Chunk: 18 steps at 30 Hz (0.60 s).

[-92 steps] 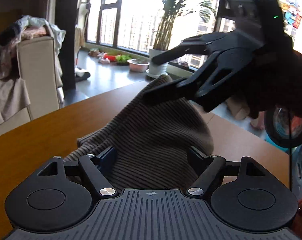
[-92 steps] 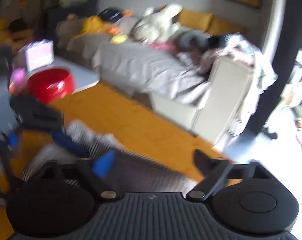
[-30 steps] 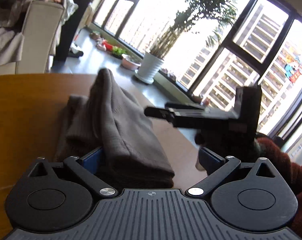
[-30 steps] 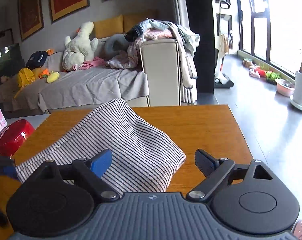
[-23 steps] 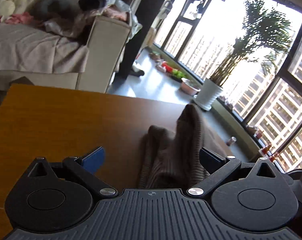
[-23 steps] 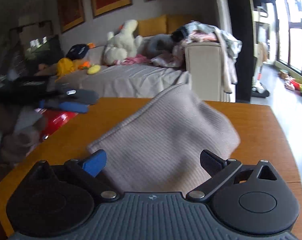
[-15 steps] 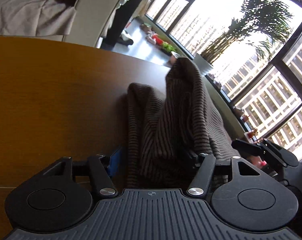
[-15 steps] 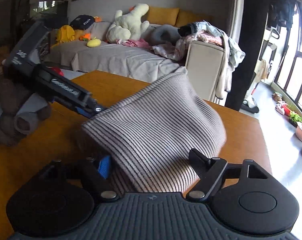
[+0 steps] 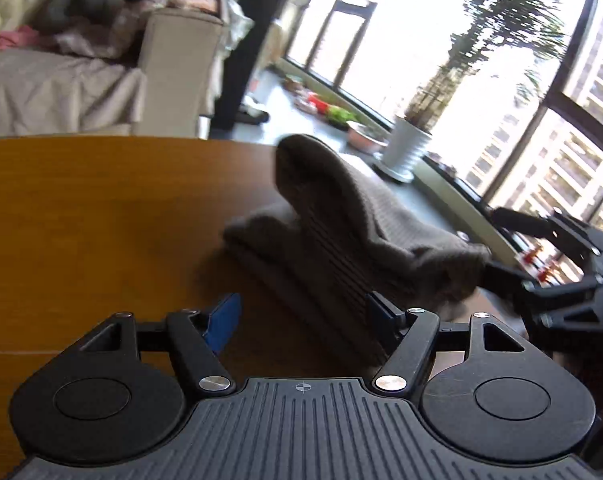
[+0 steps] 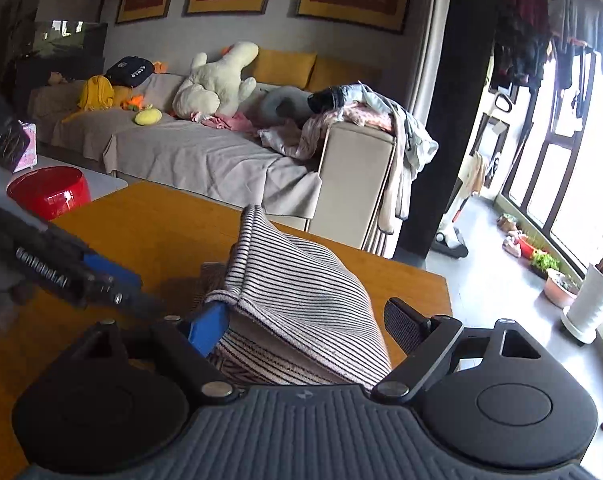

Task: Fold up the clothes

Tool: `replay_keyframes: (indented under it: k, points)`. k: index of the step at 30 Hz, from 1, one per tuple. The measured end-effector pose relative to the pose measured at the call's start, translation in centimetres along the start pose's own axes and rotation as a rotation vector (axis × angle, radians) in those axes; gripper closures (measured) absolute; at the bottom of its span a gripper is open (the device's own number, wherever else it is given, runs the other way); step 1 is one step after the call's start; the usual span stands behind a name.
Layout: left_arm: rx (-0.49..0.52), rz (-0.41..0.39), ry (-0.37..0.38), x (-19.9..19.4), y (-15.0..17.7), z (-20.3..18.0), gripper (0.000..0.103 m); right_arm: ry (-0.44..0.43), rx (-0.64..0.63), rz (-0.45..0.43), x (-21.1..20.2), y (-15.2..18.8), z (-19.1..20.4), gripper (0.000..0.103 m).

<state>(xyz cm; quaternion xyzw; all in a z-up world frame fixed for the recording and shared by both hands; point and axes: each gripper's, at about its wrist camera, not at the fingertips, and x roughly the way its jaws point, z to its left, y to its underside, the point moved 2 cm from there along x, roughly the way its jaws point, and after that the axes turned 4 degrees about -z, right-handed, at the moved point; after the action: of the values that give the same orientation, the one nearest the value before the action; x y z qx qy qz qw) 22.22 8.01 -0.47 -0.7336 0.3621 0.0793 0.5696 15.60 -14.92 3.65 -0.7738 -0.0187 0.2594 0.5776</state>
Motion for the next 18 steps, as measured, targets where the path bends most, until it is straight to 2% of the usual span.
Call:
replay_keyframes:
  k: [3,7,9,11,12,15,16,18]
  points:
    - [-0.035,-0.023,-0.069,-1.2,-0.6,1.8,0.037,-0.068,-0.063,-0.009,0.7,0.2,2.7,0.019]
    - [-0.082,-0.028,-0.097,-1.5,-1.5,3.2,0.038,-0.282,-0.144,0.039,0.0,0.1,5.9,0.017]
    - [-0.107,-0.013,-0.070,-1.0,-1.6,3.5,0.039,-0.255,-0.206,0.031,-0.5,0.3,6.9,0.017]
    - [-0.132,0.019,-0.019,-0.2,-1.1,3.4,0.044,-0.186,-0.222,0.026,-0.4,0.7,6.8,0.017]
    - [-0.142,0.038,0.010,0.3,-0.6,3.2,0.049,-0.125,-0.226,0.044,0.1,0.8,6.2,0.017]
    - [-0.146,0.074,0.091,1.6,0.3,1.9,0.051,0.057,-0.209,0.087,1.1,1.1,3.4,0.020]
    - [-0.145,0.082,0.130,2.0,0.6,1.3,0.051,0.068,-0.156,0.103,1.0,0.8,1.9,0.020]
    - [-0.126,0.099,0.190,2.6,1.2,0.0,0.048,0.035,-0.099,0.132,0.5,0.5,-0.1,0.019]
